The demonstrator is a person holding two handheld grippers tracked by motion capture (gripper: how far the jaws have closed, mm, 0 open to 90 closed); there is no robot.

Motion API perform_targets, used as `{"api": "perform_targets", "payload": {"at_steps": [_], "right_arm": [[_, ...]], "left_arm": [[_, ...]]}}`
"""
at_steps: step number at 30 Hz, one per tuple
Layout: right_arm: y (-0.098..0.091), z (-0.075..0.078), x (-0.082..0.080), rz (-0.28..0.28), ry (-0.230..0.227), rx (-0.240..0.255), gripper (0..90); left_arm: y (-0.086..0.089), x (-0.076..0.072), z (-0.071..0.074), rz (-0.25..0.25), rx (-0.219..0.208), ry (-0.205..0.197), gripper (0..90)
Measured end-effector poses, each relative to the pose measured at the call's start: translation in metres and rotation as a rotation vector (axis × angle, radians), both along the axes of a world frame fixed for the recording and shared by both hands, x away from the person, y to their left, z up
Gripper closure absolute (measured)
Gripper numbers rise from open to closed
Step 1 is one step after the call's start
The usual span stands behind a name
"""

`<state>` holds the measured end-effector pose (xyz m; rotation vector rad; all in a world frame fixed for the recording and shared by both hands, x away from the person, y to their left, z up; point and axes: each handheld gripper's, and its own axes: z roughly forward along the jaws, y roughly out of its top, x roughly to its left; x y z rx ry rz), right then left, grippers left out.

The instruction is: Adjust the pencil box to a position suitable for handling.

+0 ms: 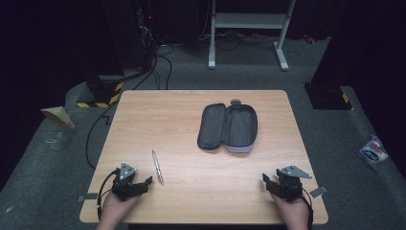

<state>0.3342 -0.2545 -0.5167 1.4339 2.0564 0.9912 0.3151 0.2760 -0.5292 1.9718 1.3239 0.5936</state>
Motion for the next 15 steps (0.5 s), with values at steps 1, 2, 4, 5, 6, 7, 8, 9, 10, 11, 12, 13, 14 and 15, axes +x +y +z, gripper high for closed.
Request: {"api": "perform_targets", "payload": {"at_steps": [1,2,4,5,6,7,8,9,10,11,12,13,14,15], "right_arm": [[0.004,0.002,-0.001,0.009,-0.008,-0.002,40.4],[0.006,0.002,-0.001,0.015,-0.015,-0.007,40.7],[0.011,0.004,-0.002,0.024,-0.026,-0.008,41.0],[0.013,0.005,-0.002,0.034,-0.033,-0.009,40.9],[0.013,0.005,-0.002,0.034,-0.033,-0.009,40.9],[0.016,0.006,-0.001,0.040,-0.039,-0.011,40.8],[0.018,0.007,-0.001,0.048,-0.047,-0.014,41.2],[0.020,0.008,-0.001,0.058,-0.053,-0.017,41.4],[0.025,0.010,0.001,0.068,-0.055,-0.015,41.6],[0.026,0.011,0.002,0.074,-0.058,-0.015,41.6],[0.026,0.011,0.002,0.074,-0.058,-0.015,41.6],[0.028,0.013,0.004,0.081,-0.064,-0.019,41.5],[0.029,0.015,0.005,0.079,-0.063,-0.011,41.5],[0.030,0.017,0.007,0.078,-0.067,-0.006,41.4]], "left_arm": [[0.000,0.000,0.000,0.000,0.000,0.000,23.7],[0.000,0.000,0.000,0.000,0.000,0.000,23.7],[0.000,0.000,0.000,0.000,0.000,0.000,23.7],[0.000,0.000,0.000,0.000,0.000,0.000,23.7],[0.000,0.000,0.000,0.000,0.000,0.000,23.7],[0.000,0.000,0.000,0.000,0.000,0.000,23.7],[0.000,0.000,0.000,0.000,0.000,0.000,23.7],[0.000,0.000,0.000,0.000,0.000,0.000,23.7],[0.000,0.000,0.000,0.000,0.001,0.000,23.7],[0.000,0.000,0.000,-0.003,0.004,0.002,23.7],[0.000,0.000,0.000,-0.003,0.004,0.002,23.7],[0.000,0.000,0.000,-0.003,0.004,0.002,23.7],[0.000,0.000,0.000,-0.003,0.004,0.002,23.7],[0.000,0.000,0.000,-0.003,0.004,0.002,23.7]]}}
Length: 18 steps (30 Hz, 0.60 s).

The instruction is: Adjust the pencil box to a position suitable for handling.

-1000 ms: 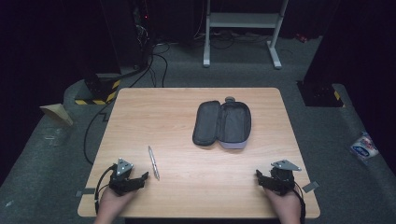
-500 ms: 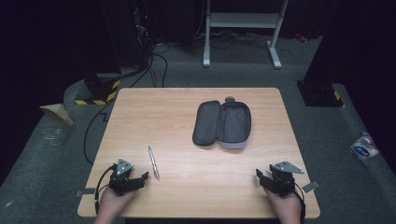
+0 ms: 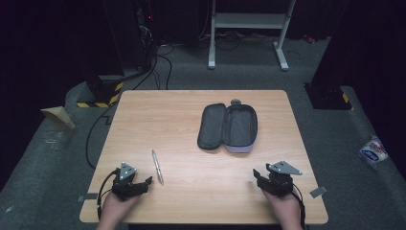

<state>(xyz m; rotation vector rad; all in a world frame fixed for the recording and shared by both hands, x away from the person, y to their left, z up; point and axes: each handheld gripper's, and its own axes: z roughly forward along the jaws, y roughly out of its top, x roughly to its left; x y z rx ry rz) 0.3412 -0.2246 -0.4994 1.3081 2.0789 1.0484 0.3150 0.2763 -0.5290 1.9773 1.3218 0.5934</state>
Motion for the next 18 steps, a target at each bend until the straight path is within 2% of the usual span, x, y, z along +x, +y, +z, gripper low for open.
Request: {"api": "perform_targets", "payload": {"at_steps": [4,9,12,18], "right_arm": [[0.002,0.010,0.012,-0.016,-0.011,0.028,41.9],[0.008,0.017,0.031,-0.018,-0.015,0.020,47.9],[0.010,0.021,0.041,-0.029,-0.019,0.036,48.6],[0.016,0.029,0.060,-0.037,-0.039,0.031,49.5]], "left_arm": [[0.000,0.000,0.000,0.000,0.000,0.000,23.7],[0.000,0.000,0.000,-0.001,0.004,-0.001,23.7],[0.000,0.000,0.000,-0.001,0.005,-0.001,23.6],[0.000,0.000,0.000,-0.001,0.004,-0.001,23.7]]}}
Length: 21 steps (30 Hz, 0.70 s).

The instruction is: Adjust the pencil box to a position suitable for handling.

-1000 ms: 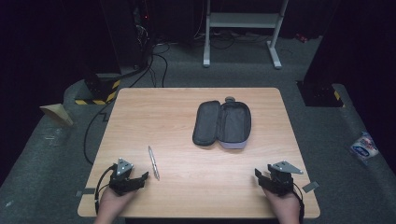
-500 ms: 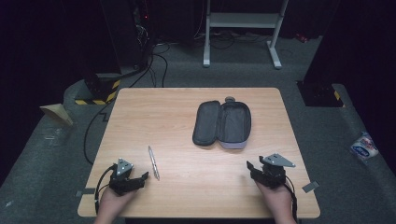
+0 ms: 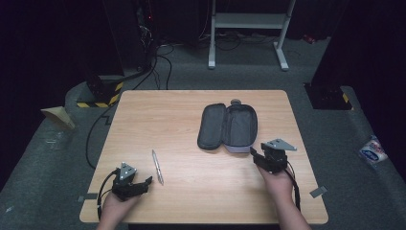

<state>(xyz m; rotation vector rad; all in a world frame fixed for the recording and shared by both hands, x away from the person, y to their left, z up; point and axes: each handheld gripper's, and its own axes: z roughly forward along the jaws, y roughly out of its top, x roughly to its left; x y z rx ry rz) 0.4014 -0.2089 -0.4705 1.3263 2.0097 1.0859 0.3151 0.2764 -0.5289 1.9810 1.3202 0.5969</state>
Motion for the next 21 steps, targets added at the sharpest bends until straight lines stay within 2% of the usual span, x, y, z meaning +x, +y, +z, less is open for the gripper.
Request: {"api": "perform_targets", "payload": {"at_steps": [3,7,11,13,18,21], "right_arm": [[0.005,0.004,0.015,-0.018,-0.003,-0.020,49.5],[0.006,0.004,0.025,-0.035,-0.001,-0.030,49.2],[0.007,0.001,0.039,-0.065,0.026,-0.023,41.8],[0.006,-0.002,0.044,-0.075,0.031,-0.020,40.7],[0.006,-0.012,0.051,-0.088,0.100,-0.010,41.3],[0.009,-0.014,0.049,-0.068,0.103,-0.006,42.3]], "left_arm": [[0.000,0.000,0.000,0.000,0.000,0.000,23.7],[0.000,0.000,0.000,0.000,0.001,0.000,23.7],[0.000,0.000,0.000,0.000,0.001,0.000,23.7],[0.000,0.000,0.000,0.000,0.001,0.000,23.7],[0.000,0.000,0.000,0.000,0.000,0.000,23.7],[0.000,0.000,0.000,-0.001,0.000,0.000,23.7]]}}
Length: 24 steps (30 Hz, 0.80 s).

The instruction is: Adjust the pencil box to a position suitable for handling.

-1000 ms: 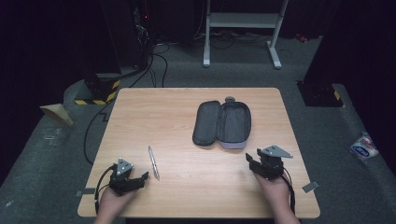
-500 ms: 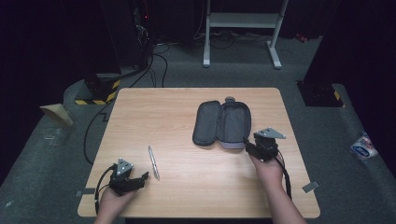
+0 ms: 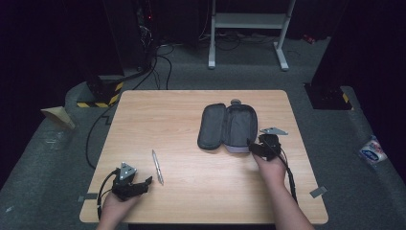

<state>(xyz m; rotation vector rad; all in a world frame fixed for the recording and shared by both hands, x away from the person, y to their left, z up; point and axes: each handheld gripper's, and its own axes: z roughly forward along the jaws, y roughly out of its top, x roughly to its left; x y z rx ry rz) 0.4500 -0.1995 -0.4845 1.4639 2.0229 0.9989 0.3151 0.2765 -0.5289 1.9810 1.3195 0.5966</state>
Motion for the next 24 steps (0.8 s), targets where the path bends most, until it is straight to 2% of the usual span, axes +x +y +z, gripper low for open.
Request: {"api": "perform_targets", "payload": {"at_steps": [9,16,23,24], "right_arm": [[0.008,-0.007,-0.019,0.049,-0.004,0.012,42.3],[0.017,-0.008,-0.046,0.099,-0.025,0.022,42.3],[0.028,-0.010,-0.073,0.150,-0.041,0.057,42.7],[0.028,-0.010,-0.073,0.150,-0.041,0.057,42.7]], "left_arm": [[0.000,0.000,0.000,0.000,0.000,0.000,23.6],[0.000,0.000,0.000,0.000,-0.002,0.000,23.6],[0.000,0.000,0.000,0.001,-0.004,0.001,23.6],[0.000,0.000,0.000,0.001,-0.004,0.001,23.6]]}}
